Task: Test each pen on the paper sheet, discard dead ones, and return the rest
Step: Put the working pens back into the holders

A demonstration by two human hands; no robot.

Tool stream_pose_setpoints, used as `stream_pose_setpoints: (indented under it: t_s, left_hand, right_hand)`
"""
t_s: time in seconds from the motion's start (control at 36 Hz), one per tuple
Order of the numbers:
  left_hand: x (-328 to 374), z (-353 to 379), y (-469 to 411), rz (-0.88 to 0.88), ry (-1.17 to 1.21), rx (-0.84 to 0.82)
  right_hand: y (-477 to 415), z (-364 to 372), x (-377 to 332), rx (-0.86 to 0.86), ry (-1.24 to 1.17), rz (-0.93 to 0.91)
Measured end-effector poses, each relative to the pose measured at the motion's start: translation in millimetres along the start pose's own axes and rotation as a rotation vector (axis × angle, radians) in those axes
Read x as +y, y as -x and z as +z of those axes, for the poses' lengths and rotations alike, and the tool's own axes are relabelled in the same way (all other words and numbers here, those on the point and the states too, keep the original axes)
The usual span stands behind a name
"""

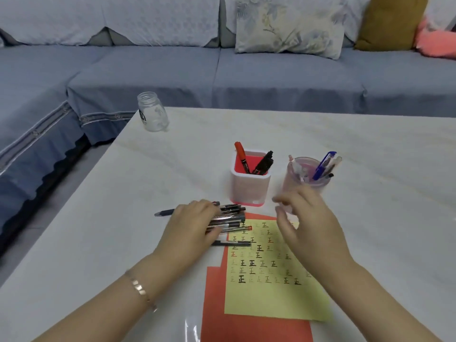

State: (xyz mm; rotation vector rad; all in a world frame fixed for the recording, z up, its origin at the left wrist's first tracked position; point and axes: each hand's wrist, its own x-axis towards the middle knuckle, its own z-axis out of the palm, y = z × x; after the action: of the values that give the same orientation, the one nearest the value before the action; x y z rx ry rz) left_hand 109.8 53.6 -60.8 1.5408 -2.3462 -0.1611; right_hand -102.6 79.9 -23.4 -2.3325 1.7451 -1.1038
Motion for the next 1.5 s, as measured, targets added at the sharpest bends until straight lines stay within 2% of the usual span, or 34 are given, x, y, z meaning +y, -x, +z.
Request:
stream_pose_setpoints:
  t_s: [0.19,0.28,0.36,0.5,0.69,0.78,0.86,0.92,1.0,1.08,1.14,1.22,1.33,1.36,1.44,1.5]
  left_hand:
    - [-29,19,38,-0.071,-0.121,-0.078]
    - [-28,19,36,-0.125,-0.07,-0.097]
    - [-24,19,32,-0.199,-0.021,-0.158]
    - [-26,24,34,-0.221,0.061,-0.192]
    - [-23,28,43,-0.137,0.111,-0.08]
    - [-19,26,46,-0.113,0.151,-0.07]
    - [-18,20,48,-0.136,0.296,-0.102]
    - [-12,12,44,-0.167,0.49,-0.095]
    - [3,0,32,-0.245,0.801,0.012]
    - [19,-13,20,-0.236,0.911,-0.026]
    - [32,-21,14,-0.145,0.873,-0.096]
    - [49,-30,4,-0.047,0.822,-0.117]
    - [56,-30,-2,-0.122,0.907,-0.055]
    - [53,-27,-3,-0.137,0.864,-0.034]
    - [31,-13,-6,-0.163,0.471,0.028]
    - [14,-1,-4,-0.199,0.225,0.044]
  right_hand:
    - [5,61,-22,-0.51,0.094,-0.188]
    - [3,80,-24,-0.664,0.153,-0.212]
    - [-1,89,-25,-0.714,0.223,-0.204]
    - [-5,91,-28,-0.78,0.307,-0.234]
    - [-1,96,-31,-0.751,0.383,-0.341]
    - [4,88,-36,-0.855,0.276,-0.288]
    - [12,78,-27,-0.859,0.215,-0.256]
    - [15,66,-24,-0.856,0.144,-0.199]
    - [19,48,-18,-0.813,0.04,-0.138]
    - [18,33,-12,-0.723,-0.016,-0.234]
    - [13,24,-10,-0.694,0.009,-0.224]
    - [5,10,-10,-0.46,0.104,-0.297]
    - [-1,-15,-3,-0.654,0.109,-0.093]
    - [-3,-20,2,-0.62,0.08,-0.068]
    - [-13,-36,7,-0.401,-0.077,0.045]
    - [-20,-45,11,-0.185,-0.247,0.147]
